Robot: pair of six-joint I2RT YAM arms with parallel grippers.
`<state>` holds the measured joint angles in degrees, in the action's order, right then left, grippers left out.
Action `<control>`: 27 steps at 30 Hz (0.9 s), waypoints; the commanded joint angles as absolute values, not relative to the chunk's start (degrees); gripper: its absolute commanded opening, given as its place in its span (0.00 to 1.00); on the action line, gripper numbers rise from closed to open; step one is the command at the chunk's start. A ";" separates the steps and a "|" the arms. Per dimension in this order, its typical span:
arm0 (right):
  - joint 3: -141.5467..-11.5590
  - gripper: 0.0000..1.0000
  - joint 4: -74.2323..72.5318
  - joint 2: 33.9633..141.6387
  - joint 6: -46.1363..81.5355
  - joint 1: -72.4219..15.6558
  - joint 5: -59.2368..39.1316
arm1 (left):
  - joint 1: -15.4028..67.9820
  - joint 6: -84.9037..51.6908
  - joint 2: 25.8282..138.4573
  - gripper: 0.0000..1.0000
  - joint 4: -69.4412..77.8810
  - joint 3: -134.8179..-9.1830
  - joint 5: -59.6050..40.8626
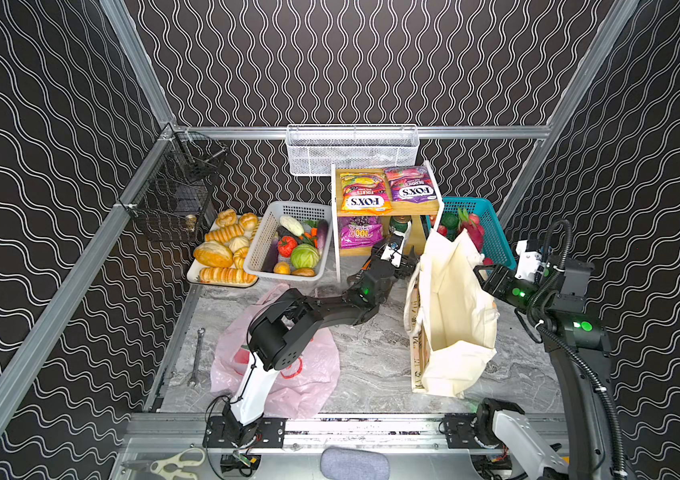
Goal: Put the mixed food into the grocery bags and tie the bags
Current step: 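Move the left gripper to the green can while the right holds the handle, then grasp the green beer can with the left gripper and lift it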
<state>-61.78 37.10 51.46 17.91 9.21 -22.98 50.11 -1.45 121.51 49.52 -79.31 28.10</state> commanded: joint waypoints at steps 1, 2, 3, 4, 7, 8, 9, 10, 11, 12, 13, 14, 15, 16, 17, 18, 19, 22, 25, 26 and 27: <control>-62.13 0.58 38.04 51.11 16.54 9.23 -22.34 | 50.10 -3.80 122.82 0.85 48.01 -81.50 31.68; -62.06 0.58 38.12 51.13 16.44 9.25 -22.08 | 50.13 -3.94 123.36 0.85 47.64 -81.99 32.14; -62.11 0.58 38.23 50.98 16.33 9.23 -21.95 | 50.14 -3.95 123.95 0.85 47.33 -82.59 32.82; -62.05 0.59 38.39 51.00 16.26 9.23 -21.95 | 50.11 -4.02 124.57 0.85 47.12 -83.24 33.58; -62.28 0.59 38.41 50.93 16.50 9.27 -22.81 | 50.13 -3.89 125.95 0.86 46.96 -85.08 34.63; -62.10 0.59 38.33 50.92 16.57 9.23 -23.17 | 50.10 -3.87 126.43 0.86 46.79 -85.80 34.69; -61.83 0.59 38.15 50.74 16.61 9.23 -23.40 | 50.10 -3.87 127.03 0.86 46.50 -86.74 34.51; -61.65 0.59 38.05 50.67 16.59 9.23 -23.47 | 50.12 -3.87 127.63 0.86 46.12 -87.63 34.45; -61.60 0.59 38.15 50.64 16.61 9.23 -23.40 | 50.10 -3.99 128.17 0.86 45.75 -88.47 34.76; -61.52 0.59 38.38 50.64 16.53 9.23 -23.43 | 50.10 -4.00 128.68 0.86 45.42 -89.25 34.86; -61.59 0.59 38.56 50.69 16.44 9.23 -23.38 | 50.10 -3.87 129.16 0.86 45.48 -89.76 35.12; -61.53 0.59 38.71 50.68 16.37 9.23 -23.38 | 50.10 -3.84 129.65 0.85 45.70 -90.32 35.44; -61.59 0.59 38.83 50.65 16.42 9.25 -23.46 | 50.17 -3.81 130.04 0.85 45.87 -90.83 35.58; -61.45 0.59 38.85 50.57 16.43 9.23 -23.53 | 50.11 -3.79 130.37 0.84 45.88 -91.32 35.79; -61.37 0.59 38.75 50.52 16.44 9.23 -23.68 | 50.10 -3.85 130.79 0.84 45.69 -91.93 36.15; -61.30 0.59 38.76 50.41 16.52 9.23 -23.76 | 50.11 -4.18 131.08 0.83 45.27 -92.52 36.53; -61.26 0.59 38.76 50.41 16.52 9.23 -23.90 | 50.11 -4.47 131.25 0.81 45.02 -92.93 36.88; -61.36 0.59 39.14 50.49 16.37 9.23 -23.95 | 50.10 -4.15 131.90 0.78 45.52 -93.49 37.27; -61.45 0.59 39.42 50.70 16.44 9.25 -24.25 | 50.10 -3.87 132.52 0.76 45.14 -94.59 37.74; -61.35 0.59 39.54 50.71 16.50 9.23 -24.50 | 50.13 -3.86 132.88 0.74 45.05 -94.99 37.79; -61.33 0.59 39.56 50.63 16.59 9.23 -24.69 | 50.10 -3.71 133.27 0.73 45.07 -95.46 37.87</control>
<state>-61.23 39.18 50.68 16.91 9.21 -23.49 50.11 -4.03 132.66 44.82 -94.37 37.28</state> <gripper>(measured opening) 0.591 0.733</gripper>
